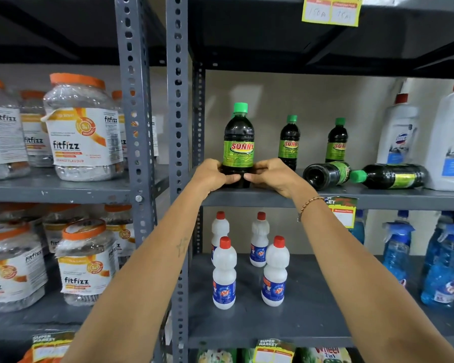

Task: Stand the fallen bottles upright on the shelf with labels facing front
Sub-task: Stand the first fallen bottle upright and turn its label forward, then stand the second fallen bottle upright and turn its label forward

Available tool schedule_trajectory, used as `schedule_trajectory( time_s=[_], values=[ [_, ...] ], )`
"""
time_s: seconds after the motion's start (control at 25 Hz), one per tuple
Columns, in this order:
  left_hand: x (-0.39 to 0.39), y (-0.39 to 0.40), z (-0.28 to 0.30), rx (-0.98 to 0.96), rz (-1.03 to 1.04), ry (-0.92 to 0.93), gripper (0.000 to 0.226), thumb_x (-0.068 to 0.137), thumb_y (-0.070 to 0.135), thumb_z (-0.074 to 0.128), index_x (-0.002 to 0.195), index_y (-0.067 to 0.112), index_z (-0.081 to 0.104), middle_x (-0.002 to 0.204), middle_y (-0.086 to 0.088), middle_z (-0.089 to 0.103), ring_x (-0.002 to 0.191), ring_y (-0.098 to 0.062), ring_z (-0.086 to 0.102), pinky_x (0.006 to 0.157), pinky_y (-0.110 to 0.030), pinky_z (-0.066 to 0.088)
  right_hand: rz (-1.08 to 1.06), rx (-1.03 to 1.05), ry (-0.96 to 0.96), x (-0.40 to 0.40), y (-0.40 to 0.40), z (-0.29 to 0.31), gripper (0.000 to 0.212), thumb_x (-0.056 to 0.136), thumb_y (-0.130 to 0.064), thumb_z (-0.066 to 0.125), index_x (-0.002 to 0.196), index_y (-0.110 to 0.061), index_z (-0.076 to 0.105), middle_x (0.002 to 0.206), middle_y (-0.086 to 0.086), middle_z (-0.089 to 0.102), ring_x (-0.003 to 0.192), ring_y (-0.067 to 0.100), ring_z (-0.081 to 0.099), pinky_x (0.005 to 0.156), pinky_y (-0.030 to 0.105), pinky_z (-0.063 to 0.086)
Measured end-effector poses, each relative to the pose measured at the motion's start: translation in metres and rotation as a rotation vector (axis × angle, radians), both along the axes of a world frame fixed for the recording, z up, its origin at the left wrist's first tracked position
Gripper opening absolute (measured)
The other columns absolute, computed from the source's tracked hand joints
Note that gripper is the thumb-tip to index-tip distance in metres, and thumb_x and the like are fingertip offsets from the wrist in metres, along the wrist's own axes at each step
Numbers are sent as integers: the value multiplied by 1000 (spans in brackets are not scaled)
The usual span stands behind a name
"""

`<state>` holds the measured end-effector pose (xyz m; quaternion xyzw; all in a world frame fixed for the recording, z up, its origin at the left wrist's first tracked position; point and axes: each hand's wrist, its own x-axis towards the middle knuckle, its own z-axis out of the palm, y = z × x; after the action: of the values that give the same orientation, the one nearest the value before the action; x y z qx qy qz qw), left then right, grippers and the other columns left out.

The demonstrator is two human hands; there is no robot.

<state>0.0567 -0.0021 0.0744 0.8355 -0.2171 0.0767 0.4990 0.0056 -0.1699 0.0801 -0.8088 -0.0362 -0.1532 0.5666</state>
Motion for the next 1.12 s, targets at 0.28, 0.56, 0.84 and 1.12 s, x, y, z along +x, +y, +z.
schedule_trajectory(
  time_s=[0.28, 0.56, 0.84, 1.12],
  values=[
    [-26, 10, -7, -63, -28, -8, 50, 78, 28, 77, 121, 12, 58, 122, -6, 64, 114, -21, 58, 102, -40, 44, 68, -21, -44, -18, 0, -6, 41, 84, -4, 70, 123, 0, 61, 114, 13, 69, 105, 20, 64, 100, 34, 50],
    [-54, -4, -14, 103, 297, -413, 49, 86, 33, 68, 123, 6, 53, 122, -14, 58, 111, -29, 57, 93, -42, 47, -178, -40, -158, -36, -11, 10, 29, 86, -17, 68, 110, 0, 67, 87, 5, 68, 77, 16, 67, 78, 26, 58],
    [-94, -108, -53, 49, 229, -1044, 24, 97, 20, 42, 93, 4, 59, 89, -12, 58, 79, -28, 53, 69, -37, 44, -963, -733, 39, -52, -69, 39, 75, 85, -61, 51, 124, 3, 53, 127, 23, 53, 122, 39, 50, 91, 39, 46],
    [-63, -131, -100, 351, 401, -1007, 37, 97, 29, 36, 112, 4, 59, 110, -13, 64, 105, -31, 58, 106, -43, 37, -612, -708, 291, -73, -100, 45, 75, 90, -55, 43, 142, -1, 37, 147, 18, 36, 130, 35, 45, 106, 39, 39]
  ],
)
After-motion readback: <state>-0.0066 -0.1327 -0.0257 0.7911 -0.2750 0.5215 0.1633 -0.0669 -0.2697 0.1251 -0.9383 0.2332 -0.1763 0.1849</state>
